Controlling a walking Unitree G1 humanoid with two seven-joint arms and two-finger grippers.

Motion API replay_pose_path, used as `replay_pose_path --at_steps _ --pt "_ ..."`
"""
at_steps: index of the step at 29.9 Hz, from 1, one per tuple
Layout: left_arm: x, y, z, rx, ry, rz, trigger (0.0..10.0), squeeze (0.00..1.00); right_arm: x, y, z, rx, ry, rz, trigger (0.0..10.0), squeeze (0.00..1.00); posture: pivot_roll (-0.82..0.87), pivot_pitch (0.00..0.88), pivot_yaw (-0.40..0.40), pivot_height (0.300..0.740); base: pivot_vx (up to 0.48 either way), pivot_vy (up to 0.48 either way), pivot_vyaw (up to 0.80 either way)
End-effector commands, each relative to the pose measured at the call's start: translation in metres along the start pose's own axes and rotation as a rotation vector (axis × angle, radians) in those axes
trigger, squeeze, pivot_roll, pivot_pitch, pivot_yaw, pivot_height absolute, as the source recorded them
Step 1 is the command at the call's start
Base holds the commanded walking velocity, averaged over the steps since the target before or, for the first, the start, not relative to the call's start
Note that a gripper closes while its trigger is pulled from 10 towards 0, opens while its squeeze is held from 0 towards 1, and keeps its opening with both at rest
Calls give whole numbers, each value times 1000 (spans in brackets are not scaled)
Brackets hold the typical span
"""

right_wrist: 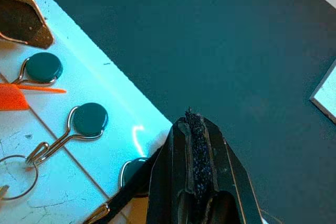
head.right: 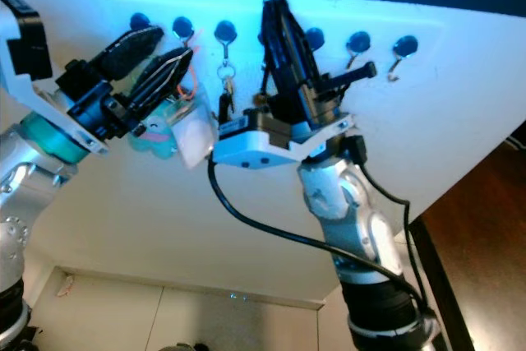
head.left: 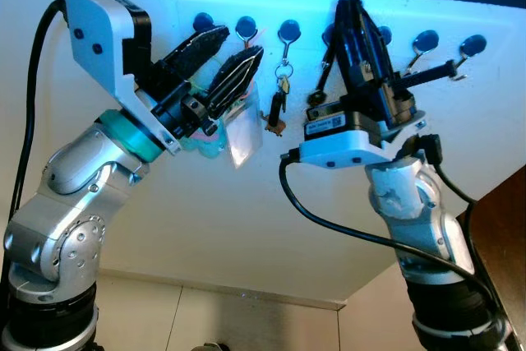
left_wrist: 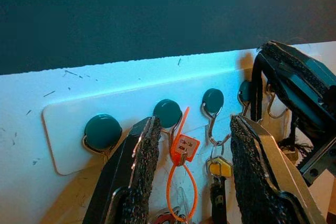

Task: Hang keys on a hook

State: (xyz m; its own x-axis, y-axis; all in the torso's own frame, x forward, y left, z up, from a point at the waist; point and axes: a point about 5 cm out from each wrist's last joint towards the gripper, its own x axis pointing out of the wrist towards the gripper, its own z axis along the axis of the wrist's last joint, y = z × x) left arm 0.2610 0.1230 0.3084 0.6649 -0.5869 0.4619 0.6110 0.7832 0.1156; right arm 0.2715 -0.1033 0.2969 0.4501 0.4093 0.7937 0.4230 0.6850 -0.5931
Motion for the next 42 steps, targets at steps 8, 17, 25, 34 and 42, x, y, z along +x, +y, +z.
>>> replay_pose_path --at_steps 8,17,25,34,42 --pt "-1 -3 -1 -11 9 -14 10000 0 -4 4 -4 -4 22 29 10000 0 40 0 92 740 0 0 0" --pt "-1 -3 -2 -11 10 -11 10000 0 -6 14 -5 17 23 83 10000 0 41 0 91 740 0 0 0" --pt "-2 -4 -1 -11 10 -9 10000 0 0 25 10 98 -79 124 10000 0 45 0 90 740 0 0 0" --pt "-1 -4 -3 -13 11 -14 10000 0 -13 15 16 146 -121 131 10000 0 37 0 91 740 0 0 0" --pt "-1 -4 -3 -12 10 -16 10000 0 -17 17 12 142 -105 139 10000 0 37 0 91 740 0 0 0"
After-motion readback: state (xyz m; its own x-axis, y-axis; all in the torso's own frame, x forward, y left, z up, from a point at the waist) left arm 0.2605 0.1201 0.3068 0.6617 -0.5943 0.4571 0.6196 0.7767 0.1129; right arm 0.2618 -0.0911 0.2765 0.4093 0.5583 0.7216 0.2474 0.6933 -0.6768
